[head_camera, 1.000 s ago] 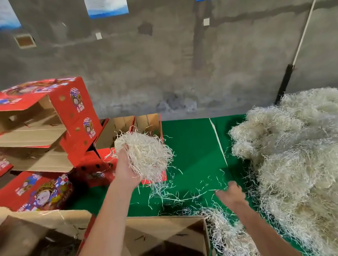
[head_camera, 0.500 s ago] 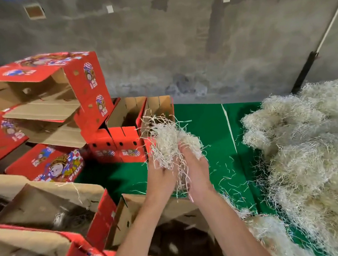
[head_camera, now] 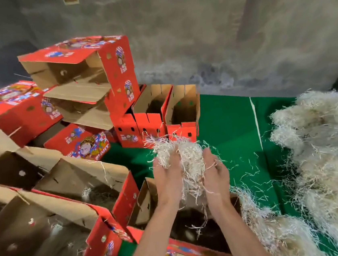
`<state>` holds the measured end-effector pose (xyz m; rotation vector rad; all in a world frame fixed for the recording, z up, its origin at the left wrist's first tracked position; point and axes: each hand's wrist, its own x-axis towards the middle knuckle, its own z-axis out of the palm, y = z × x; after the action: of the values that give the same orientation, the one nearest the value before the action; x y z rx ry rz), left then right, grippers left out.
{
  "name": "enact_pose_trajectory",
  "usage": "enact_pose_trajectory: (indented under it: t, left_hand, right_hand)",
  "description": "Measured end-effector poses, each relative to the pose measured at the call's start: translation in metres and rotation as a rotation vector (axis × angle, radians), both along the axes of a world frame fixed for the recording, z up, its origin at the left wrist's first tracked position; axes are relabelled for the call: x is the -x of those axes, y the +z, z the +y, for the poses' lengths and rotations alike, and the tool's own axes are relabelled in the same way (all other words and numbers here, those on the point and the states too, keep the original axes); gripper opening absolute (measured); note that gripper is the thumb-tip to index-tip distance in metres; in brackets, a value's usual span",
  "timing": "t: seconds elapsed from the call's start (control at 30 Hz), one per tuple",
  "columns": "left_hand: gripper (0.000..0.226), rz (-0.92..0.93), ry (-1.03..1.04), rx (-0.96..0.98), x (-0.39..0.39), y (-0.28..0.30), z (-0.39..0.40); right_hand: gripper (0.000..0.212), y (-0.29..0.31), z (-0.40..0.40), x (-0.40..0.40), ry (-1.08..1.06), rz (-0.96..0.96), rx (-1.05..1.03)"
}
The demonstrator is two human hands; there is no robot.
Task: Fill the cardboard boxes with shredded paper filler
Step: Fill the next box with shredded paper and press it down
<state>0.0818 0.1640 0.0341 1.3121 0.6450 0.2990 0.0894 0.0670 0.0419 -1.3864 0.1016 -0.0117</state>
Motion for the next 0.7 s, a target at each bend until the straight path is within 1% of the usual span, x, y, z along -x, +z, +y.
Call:
enact_pose_trajectory:
  t: [0.07,0.1,0.2,0.23,0.27,0.3,0.33,0.4,0.43,0.47,0.5,0.53,0.57,0.6,0.63,0.67,0.7]
  left_hand:
    - [0.085,-0.011,0.033,0.002,-0.006,-0.003,0.006]
    - [0.076,-0.002,0.014,-0.008,-0.008,-0.006,0.004]
    - [0.035,-0.049,-0.108,-0.070,-0.006,0.004,-0.016]
    - [0.037,-0.042,-0.117,-0.068,-0.008,0.010,-0.017]
    - [0.048,-0.043,-0.128,-0.080,-0.008,0.019,-0.014]
    - [0.059,-0.037,-0.141,-0.083,-0.012,0.029,-0.004]
    - [0.062,-0.038,-0.137,-0.065,-0.017,0.037,0.009]
    - [0.046,-0.044,-0.061,0.079,-0.027,0.052,0.038]
    - [0.043,-0.055,0.001,0.151,-0.031,0.054,0.047]
    - [0.047,-0.057,0.026,0.174,-0.030,0.056,0.048]
    - [0.056,-0.037,-0.024,0.137,-0.028,0.054,0.040]
    - [0.064,-0.004,-0.108,0.054,-0.021,0.052,0.028]
    - [0.070,0.021,-0.183,0.014,-0.017,0.049,0.019]
    - [0.073,0.059,-0.206,0.015,-0.014,0.048,0.018]
    - [0.067,0.066,-0.137,0.038,-0.015,0.048,0.030]
    - [0.057,0.031,-0.026,0.081,-0.019,0.050,0.048]
    - [0.053,-0.010,0.077,0.159,-0.027,0.050,0.068]
  right_hand:
    - [0.027,0.003,0.003,-0.006,-0.105,-0.007,-0.004]
    - [0.025,0.004,0.008,-0.008,-0.146,-0.051,0.022]
    - [0.017,0.010,0.025,-0.008,-0.197,-0.189,0.154]
    - [0.020,0.015,0.028,-0.011,-0.193,-0.217,0.200]
    - [0.023,0.022,0.026,-0.014,-0.178,-0.223,0.231]
    - [0.026,0.027,0.020,-0.019,-0.157,-0.219,0.244]
    - [0.029,0.032,0.010,-0.024,-0.153,-0.176,0.214]
    - [0.034,0.038,-0.014,-0.029,-0.202,-0.053,0.065]
    - [0.039,0.037,-0.019,-0.029,-0.231,-0.041,0.011]
    - [0.040,0.037,-0.016,-0.024,-0.238,-0.054,-0.005]
    - [0.035,0.033,-0.008,-0.019,-0.222,-0.082,-0.006]
    - [0.029,0.031,0.001,-0.014,-0.188,-0.110,0.014]
    - [0.028,0.028,0.007,-0.011,-0.155,-0.135,0.031]
    - [0.030,0.028,0.007,-0.011,-0.153,-0.123,0.047]
    - [0.029,0.030,-0.002,-0.013,-0.194,-0.091,0.052]
    - [0.029,0.030,-0.015,-0.017,-0.259,-0.056,0.036]
    - [0.039,0.029,-0.027,-0.022,-0.327,-0.044,0.019]
